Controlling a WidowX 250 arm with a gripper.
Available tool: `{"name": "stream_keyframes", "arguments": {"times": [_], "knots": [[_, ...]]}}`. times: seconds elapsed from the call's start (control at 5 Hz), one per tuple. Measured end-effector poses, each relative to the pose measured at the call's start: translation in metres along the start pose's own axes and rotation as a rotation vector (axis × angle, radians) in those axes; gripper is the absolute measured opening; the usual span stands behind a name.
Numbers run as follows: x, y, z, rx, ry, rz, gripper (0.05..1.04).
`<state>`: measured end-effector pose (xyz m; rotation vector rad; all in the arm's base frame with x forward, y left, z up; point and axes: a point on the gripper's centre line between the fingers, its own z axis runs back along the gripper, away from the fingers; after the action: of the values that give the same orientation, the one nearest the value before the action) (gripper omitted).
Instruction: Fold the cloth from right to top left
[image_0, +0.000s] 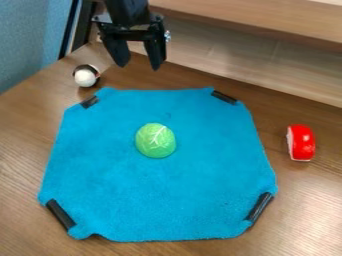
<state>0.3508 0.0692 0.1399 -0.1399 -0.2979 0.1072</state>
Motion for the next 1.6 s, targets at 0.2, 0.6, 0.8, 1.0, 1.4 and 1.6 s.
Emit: {"name": "stream_keyframes", "arguments": {"times": [0.2, 0.6, 0.8, 1.0, 1.4, 1.6], "knots": [[-0.004, 0.001, -0.011, -0.005, 0.034, 0.010, 0.999], [-0.007, -0.052, -0.030, -0.023, 0.096, -0.102, 0.999], [-0.008, -0.076, -0.039, -0.035, 0.119, -0.146, 0.999], [-0.015, -0.107, -0.051, -0.059, 0.144, -0.197, 0.999], [-0.040, -0.163, -0.067, -0.106, 0.174, -0.297, 0.999], [-0.061, -0.183, -0.075, -0.108, 0.210, -0.345, 0.999]]}}
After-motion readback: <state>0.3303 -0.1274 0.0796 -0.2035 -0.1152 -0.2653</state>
